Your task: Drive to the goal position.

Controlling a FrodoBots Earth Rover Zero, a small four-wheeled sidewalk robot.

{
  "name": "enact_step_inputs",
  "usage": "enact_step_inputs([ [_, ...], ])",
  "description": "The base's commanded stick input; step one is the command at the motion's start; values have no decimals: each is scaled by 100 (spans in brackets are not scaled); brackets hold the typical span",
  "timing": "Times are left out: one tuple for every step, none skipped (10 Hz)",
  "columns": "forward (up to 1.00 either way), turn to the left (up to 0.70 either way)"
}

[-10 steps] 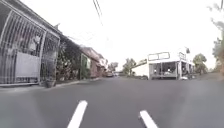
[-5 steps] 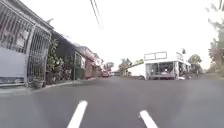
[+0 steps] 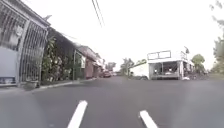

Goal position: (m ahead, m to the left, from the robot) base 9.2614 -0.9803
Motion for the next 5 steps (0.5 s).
enact_step_inputs([
  [100, 0],
  [100, 0],
  [100, 0],
  [100, 0],
  [100, 0],
])
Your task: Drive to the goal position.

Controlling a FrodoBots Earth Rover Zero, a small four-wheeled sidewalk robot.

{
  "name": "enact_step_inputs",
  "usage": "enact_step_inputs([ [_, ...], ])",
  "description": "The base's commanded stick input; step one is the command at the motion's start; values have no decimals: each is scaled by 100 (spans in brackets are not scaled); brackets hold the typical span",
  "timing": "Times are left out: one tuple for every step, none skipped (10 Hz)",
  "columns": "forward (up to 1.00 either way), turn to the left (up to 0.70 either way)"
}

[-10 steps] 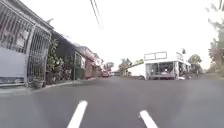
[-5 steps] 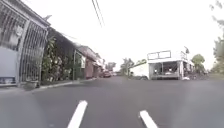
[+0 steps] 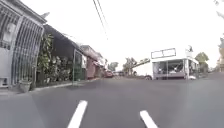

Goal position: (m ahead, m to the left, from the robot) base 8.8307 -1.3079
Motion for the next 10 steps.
enact_step_inputs([
  [100, 0],
  [100, 0],
  [100, 0],
  [100, 0],
  [100, -20],
  [100, -34],
  [100, -40],
  [100, -40],
  [100, -16],
  [100, 0],
])
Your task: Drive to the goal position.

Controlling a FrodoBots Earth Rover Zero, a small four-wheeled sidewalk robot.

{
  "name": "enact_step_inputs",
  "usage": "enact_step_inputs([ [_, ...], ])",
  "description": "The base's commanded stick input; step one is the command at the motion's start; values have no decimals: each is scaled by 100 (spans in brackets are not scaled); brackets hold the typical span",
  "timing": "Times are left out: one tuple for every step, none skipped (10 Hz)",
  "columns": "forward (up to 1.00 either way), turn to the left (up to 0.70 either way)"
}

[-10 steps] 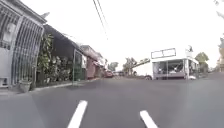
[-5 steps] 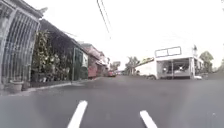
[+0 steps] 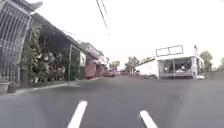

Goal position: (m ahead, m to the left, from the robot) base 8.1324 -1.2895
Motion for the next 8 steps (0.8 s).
enact_step_inputs([
  [100, 0],
  [100, 0],
  [100, -5],
  [100, -35],
  [100, -40],
  [100, -40],
  [100, -18],
  [100, 0],
])
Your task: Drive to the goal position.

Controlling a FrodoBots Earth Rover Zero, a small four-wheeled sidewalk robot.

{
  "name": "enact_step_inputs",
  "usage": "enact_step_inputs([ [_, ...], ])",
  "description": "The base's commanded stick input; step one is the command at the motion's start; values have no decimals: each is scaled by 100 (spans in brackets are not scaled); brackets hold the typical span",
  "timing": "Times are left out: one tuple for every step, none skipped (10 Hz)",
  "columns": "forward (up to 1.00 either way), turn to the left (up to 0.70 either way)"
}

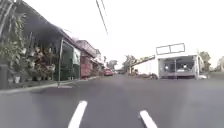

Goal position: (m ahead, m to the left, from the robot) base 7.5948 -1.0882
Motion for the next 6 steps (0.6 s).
enact_step_inputs([
  [100, 0],
  [100, 0],
  [100, 0],
  [100, 0],
  [100, 0],
  [100, 0],
])
